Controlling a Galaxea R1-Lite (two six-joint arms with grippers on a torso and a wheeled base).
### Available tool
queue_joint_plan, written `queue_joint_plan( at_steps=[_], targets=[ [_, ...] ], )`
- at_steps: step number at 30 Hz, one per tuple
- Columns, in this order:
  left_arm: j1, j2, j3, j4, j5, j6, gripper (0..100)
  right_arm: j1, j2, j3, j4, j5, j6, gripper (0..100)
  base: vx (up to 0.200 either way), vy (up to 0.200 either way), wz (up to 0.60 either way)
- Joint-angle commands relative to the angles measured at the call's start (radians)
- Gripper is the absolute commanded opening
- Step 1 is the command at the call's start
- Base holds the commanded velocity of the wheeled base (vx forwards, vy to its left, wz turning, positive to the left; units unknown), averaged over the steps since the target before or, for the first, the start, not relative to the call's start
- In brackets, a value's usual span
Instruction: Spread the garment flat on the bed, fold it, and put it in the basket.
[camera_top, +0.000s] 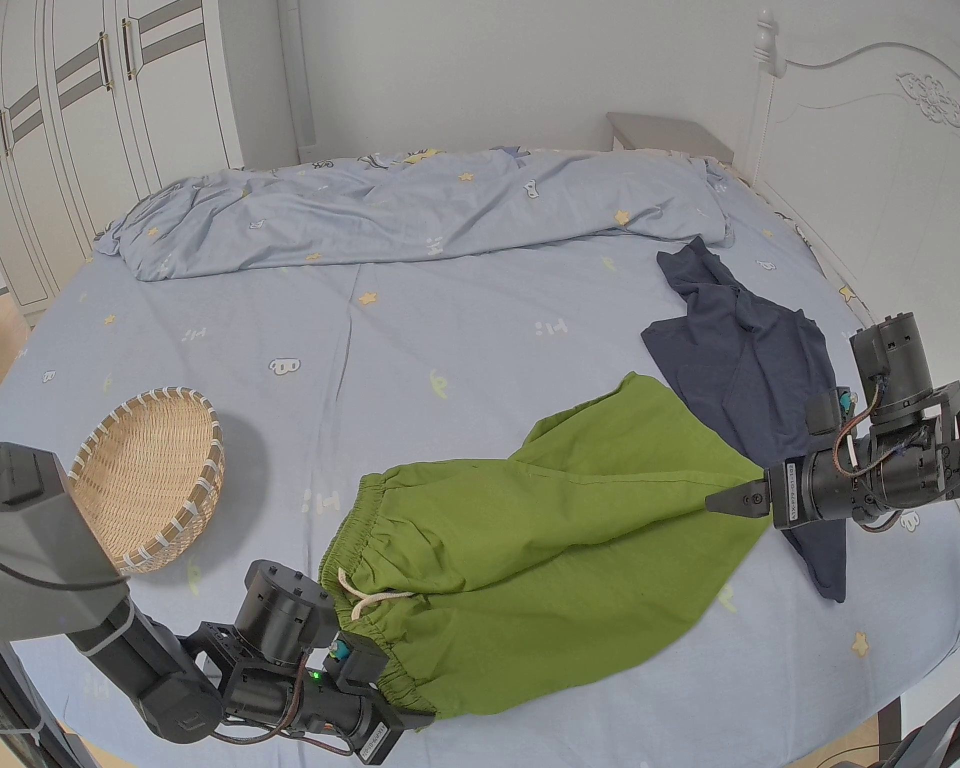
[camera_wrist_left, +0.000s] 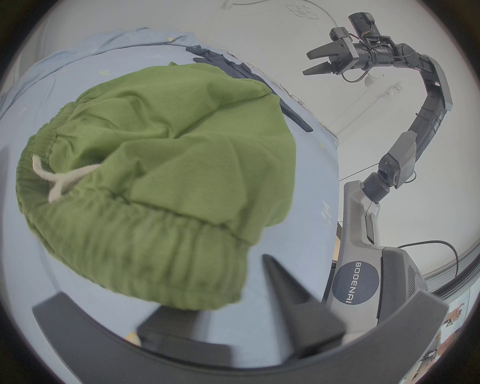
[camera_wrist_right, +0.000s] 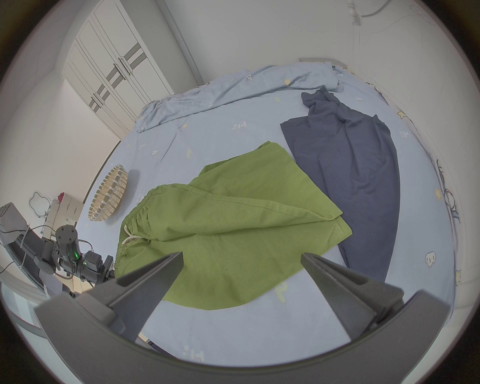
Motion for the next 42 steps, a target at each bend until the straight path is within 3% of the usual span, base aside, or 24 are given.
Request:
queue_joint_plan(
  at_steps=[1,4,8,15,18,19,20,22,25,28,31,32,35,36,37,42],
  targets=[
    [0.010,-0.006,0.016,0.000,-0.003,-0.002,0,0.001,-0.001,0.000,0.000,0.001,0.000,100,0.000,0.000,0.00],
    [0.033,-0.023,0.038,0.000,-0.015,-0.025,0,-0.002,-0.003,-0.003,0.002,0.007,0.003,100,0.000,0.000,0.00],
    [0.146,-0.146,0.118,0.000,-0.133,-0.079,0,-0.025,-0.001,-0.003,0.008,0.018,0.008,100,0.000,0.000,0.00],
    [0.295,-0.306,0.242,0.037,-0.223,-0.088,0,-0.183,0.048,-0.032,0.051,0.164,0.005,100,0.000,0.000,0.00],
    [0.341,-0.342,0.234,0.088,-0.279,-0.156,0,-0.214,0.059,-0.038,0.072,0.201,0.003,100,0.000,0.000,0.00],
    [0.375,-0.375,0.194,0.134,-0.308,-0.280,0,-0.233,0.060,-0.040,0.078,0.227,0.003,100,0.000,0.000,0.00],
    [0.375,-0.375,0.194,0.134,-0.308,-0.280,0,-0.233,0.060,-0.040,0.078,0.227,0.003,100,0.000,0.000,0.00],
    [0.402,-0.390,0.128,0.232,-0.309,-0.435,0,-0.242,0.060,-0.038,0.085,0.238,0.002,100,0.000,0.000,0.00],
    [0.421,-0.393,0.118,0.275,-0.309,-0.437,0,-0.242,0.062,-0.036,0.097,0.241,0.002,100,0.000,0.000,0.00],
    [0.465,-0.396,0.115,0.322,-0.308,-0.432,0,-0.272,0.095,-0.020,0.124,0.302,0.003,100,0.000,0.000,0.00],
    [0.507,-0.387,0.119,0.381,-0.308,-0.346,0,-0.358,0.157,-0.017,0.149,0.437,0.002,100,0.000,0.000,0.00],
    [0.510,-0.387,0.121,0.385,-0.308,-0.338,0,-0.361,0.161,-0.017,0.151,0.440,0.002,100,0.000,0.000,0.00],
    [0.594,-0.378,0.122,0.556,-0.306,-0.081,0,-0.401,0.247,-0.013,0.152,0.471,-0.032,100,0.000,0.000,0.00],
    [0.599,-0.378,0.122,0.560,-0.306,-0.070,0,-0.403,0.250,-0.012,0.152,0.474,-0.035,100,0.000,0.000,0.00],
    [0.648,-0.364,0.118,0.592,-0.305,0.011,0,-0.403,0.266,-0.006,0.154,0.501,-0.049,100,0.000,0.000,0.00],
    [0.701,-0.321,0.096,0.591,-0.302,0.021,0,-0.400,0.281,0.017,0.152,0.557,-0.086,100,0.000,0.000,0.00]
  ],
)
